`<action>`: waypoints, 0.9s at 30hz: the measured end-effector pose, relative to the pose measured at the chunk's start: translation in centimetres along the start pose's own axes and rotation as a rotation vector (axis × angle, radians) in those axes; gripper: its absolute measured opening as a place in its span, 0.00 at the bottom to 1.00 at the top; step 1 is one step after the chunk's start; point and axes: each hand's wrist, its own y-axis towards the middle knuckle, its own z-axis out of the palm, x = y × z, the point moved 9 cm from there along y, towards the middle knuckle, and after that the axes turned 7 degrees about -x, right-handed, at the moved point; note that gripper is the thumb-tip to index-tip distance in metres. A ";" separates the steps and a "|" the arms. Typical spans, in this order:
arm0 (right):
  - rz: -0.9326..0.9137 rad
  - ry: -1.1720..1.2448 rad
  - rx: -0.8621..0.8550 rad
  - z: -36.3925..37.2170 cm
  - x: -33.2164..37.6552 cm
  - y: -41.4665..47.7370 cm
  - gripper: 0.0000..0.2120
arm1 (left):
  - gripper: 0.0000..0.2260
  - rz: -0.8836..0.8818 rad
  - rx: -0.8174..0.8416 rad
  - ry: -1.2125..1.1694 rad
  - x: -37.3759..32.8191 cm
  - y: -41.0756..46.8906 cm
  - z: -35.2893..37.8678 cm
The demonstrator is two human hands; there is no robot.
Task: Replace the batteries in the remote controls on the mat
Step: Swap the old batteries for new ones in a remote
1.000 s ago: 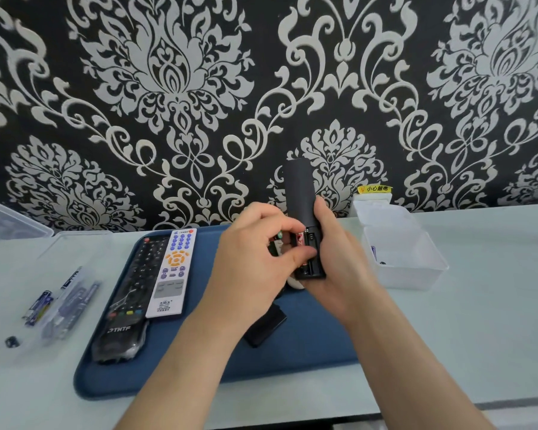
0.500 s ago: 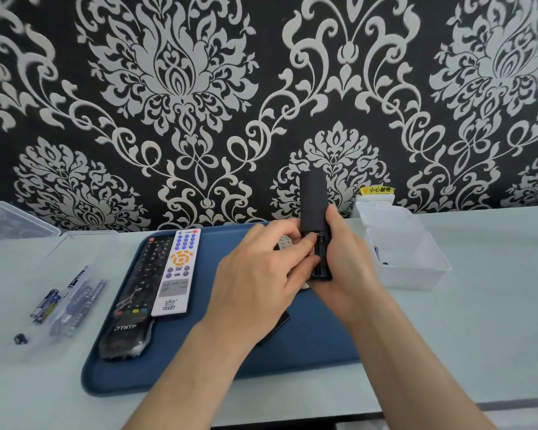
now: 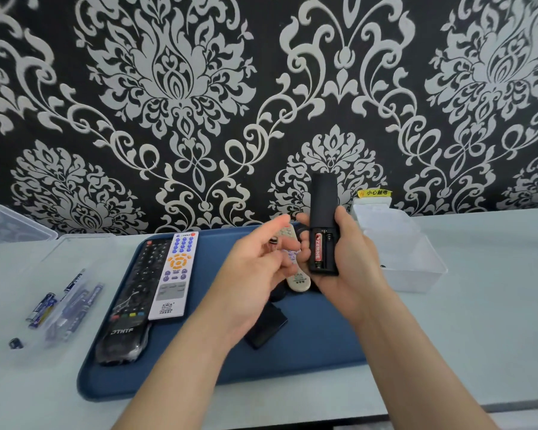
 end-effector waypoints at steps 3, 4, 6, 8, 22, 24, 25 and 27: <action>-0.017 -0.026 0.010 -0.3 0.2 0.2 0.26 | 0.16 -0.024 0.004 -0.168 -0.2 0.2 -0.6; -0.023 -0.042 0.009 -0.5 0.4 0.2 0.26 | 0.14 -0.006 0.004 -0.165 -0.5 0.2 -0.7; -0.030 -0.064 0.009 -0.6 0.6 0.2 0.26 | 0.11 0.025 0.017 -0.123 -1.0 0.0 -0.7; -0.033 -0.061 0.008 -0.6 0.6 0.2 0.26 | 0.08 0.049 0.033 -0.074 -1.3 -0.1 -0.5; -0.111 -0.177 0.015 0.1 0.8 -0.7 0.25 | 0.07 0.314 -0.059 0.229 -3.1 -0.6 -0.4; -0.102 -0.166 0.033 0.4 0.6 -0.7 0.25 | 0.03 0.493 -0.177 0.388 -4.4 -1.4 -0.4; -0.094 -0.178 0.038 0.4 0.4 -0.8 0.25 | 0.01 0.589 -0.202 0.457 -5.0 -2.1 0.0; -0.066 -0.204 0.034 0.4 0.0 -0.9 0.24 | 0.02 0.813 -0.193 0.661 -5.7 -3.4 1.7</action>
